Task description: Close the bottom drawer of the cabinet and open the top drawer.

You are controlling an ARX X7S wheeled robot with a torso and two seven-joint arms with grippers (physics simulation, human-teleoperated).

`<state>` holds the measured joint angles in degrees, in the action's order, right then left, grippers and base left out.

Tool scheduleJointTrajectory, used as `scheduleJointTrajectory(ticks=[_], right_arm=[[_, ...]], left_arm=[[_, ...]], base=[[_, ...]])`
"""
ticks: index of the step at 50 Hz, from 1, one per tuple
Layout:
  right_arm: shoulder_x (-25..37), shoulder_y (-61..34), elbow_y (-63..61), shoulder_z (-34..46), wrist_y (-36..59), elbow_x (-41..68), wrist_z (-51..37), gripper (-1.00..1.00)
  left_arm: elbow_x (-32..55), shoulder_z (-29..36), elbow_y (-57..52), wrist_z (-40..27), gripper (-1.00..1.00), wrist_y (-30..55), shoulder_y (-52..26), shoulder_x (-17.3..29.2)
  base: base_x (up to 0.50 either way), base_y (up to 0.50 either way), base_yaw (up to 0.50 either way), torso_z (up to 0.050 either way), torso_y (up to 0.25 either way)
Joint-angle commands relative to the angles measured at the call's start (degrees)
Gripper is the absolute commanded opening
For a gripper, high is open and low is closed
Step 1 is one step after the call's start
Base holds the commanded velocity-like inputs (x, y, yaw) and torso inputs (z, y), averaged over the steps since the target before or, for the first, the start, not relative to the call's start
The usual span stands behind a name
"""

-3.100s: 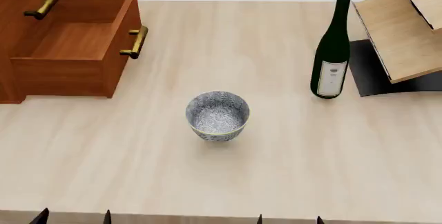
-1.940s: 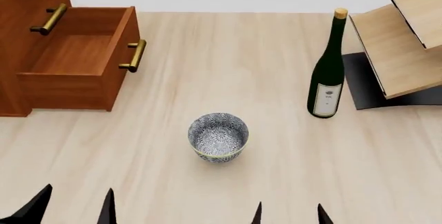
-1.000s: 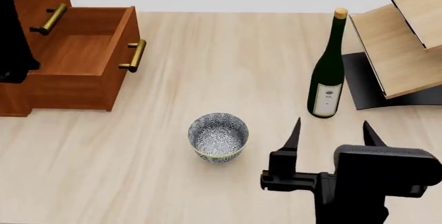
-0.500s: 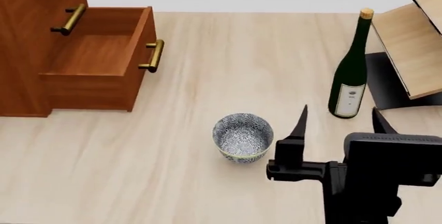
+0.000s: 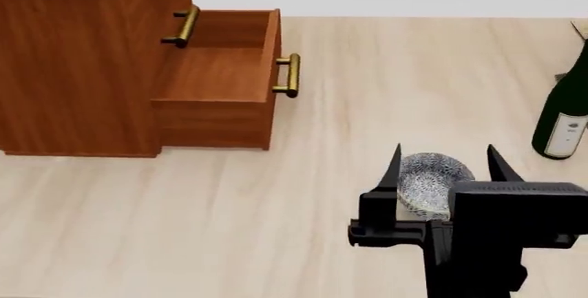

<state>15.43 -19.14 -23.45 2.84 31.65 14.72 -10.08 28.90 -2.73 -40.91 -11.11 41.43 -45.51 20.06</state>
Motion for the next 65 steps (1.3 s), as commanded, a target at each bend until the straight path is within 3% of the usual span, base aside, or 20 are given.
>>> scheduleJointTrajectory(ticks=[1, 31, 40, 65], right_arm=[[0.41, 0.73, -0.31, 0.28, -1.21, 0.24, 0.34, 1.0], [0.58, 1.93, 0.0, 0.43, -2.53, 1.34, 0.07, 1.0], [0.09, 2.51, 0.41, -1.26, -3.85, 2.36, -0.57, 1.0], [0.54, 2.91, 0.2, -1.43, -4.29, 3.09, -1.03, 1.0]], left_arm=[[0.39, 0.47, -0.82, -0.63, 1.0, 0.9, -0.72, 0.32], [-0.56, 2.07, -0.94, -1.47, 1.0, -0.15, -0.6, 0.76], [-0.24, 2.44, -1.51, -2.55, 1.0, 0.6, -0.86, 0.29], [1.2, 2.54, -1.12, -2.59, 1.0, 0.34, -0.89, 0.21]], base=[[0.0, 0.5, 0.0, 0.0, 0.0], [0.0, 0.49, 0.0, 0.0, 0.0], [0.0, 0.0, 0.0, 0.0, 0.0], [0.46, 0.0, 0.0, 0.0, 0.0]])
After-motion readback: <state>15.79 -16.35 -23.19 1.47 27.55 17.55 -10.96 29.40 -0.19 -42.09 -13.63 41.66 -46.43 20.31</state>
